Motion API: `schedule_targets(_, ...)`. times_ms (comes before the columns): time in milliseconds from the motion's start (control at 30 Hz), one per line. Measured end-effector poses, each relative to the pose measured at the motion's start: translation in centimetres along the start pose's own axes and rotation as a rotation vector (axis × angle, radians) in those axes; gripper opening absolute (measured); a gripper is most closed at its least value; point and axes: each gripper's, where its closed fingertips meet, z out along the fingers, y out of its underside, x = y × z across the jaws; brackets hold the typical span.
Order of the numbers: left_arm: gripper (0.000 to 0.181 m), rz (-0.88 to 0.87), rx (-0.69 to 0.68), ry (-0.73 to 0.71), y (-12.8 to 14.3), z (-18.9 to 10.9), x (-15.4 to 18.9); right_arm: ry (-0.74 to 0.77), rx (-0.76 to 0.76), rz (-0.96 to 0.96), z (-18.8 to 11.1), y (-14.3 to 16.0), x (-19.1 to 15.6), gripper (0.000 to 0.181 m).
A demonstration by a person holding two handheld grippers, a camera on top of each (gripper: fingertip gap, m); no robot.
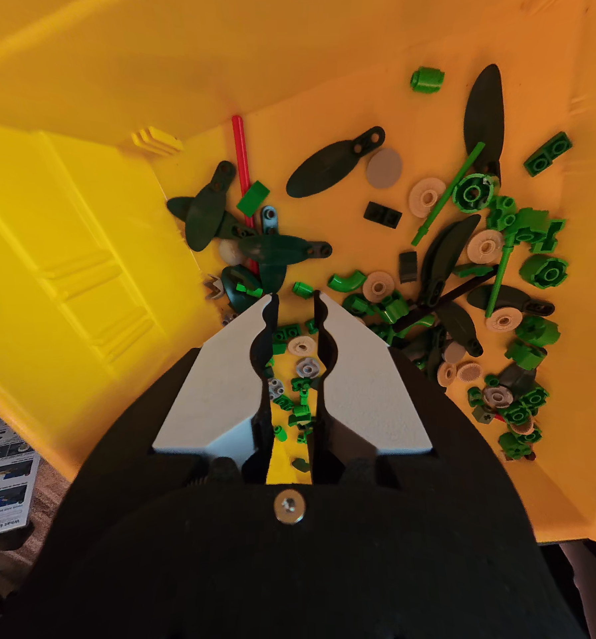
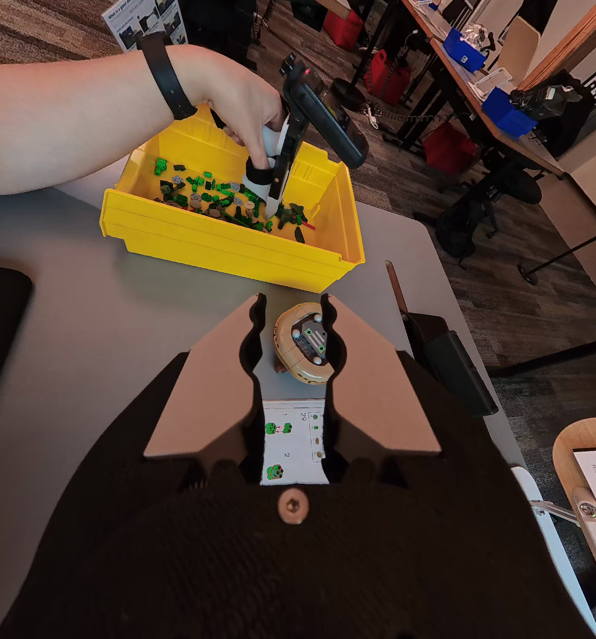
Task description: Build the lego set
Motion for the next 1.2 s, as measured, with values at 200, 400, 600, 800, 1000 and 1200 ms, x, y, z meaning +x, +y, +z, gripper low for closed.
schedule_targets(200, 0.016, -0.002, 0.011, 0.030, -0.4, 0.0, 0.6, -0.002, -0.010, -0.007, 0.0, 0.1, -0.1, 0.032)
schedule_targets(400, 0.015, -0.008, 0.008, 0.027, -0.4, 0.1, 0.6, -0.008, -0.019, -0.013, 0.1, 0.2, -0.2, 0.032)
schedule_targets(600, 0.013, -0.018, 0.010, 0.024, -0.5, 0.0, 0.5, -0.014, -0.035, -0.021, 0.2, 0.5, -0.4, 0.032)
schedule_targets(800, 0.015, -0.113, 0.024, 0.074, -0.7, 0.0, 0.7, -0.014, -0.052, -0.031, 0.3, 0.8, -0.4, 0.031)
schedule_targets(1000, 0.011, -0.181, 0.032, 0.106, -0.7, 0.0, 0.5, -0.016, -0.062, -0.034, 0.3, 0.9, -0.5, 0.032)
schedule_targets(1200, 0.010, -0.177, 0.018, 0.106, -0.4, 0.0, 0.5, -0.019, -0.071, -0.040, 0.5, 1.1, -0.5, 0.031)
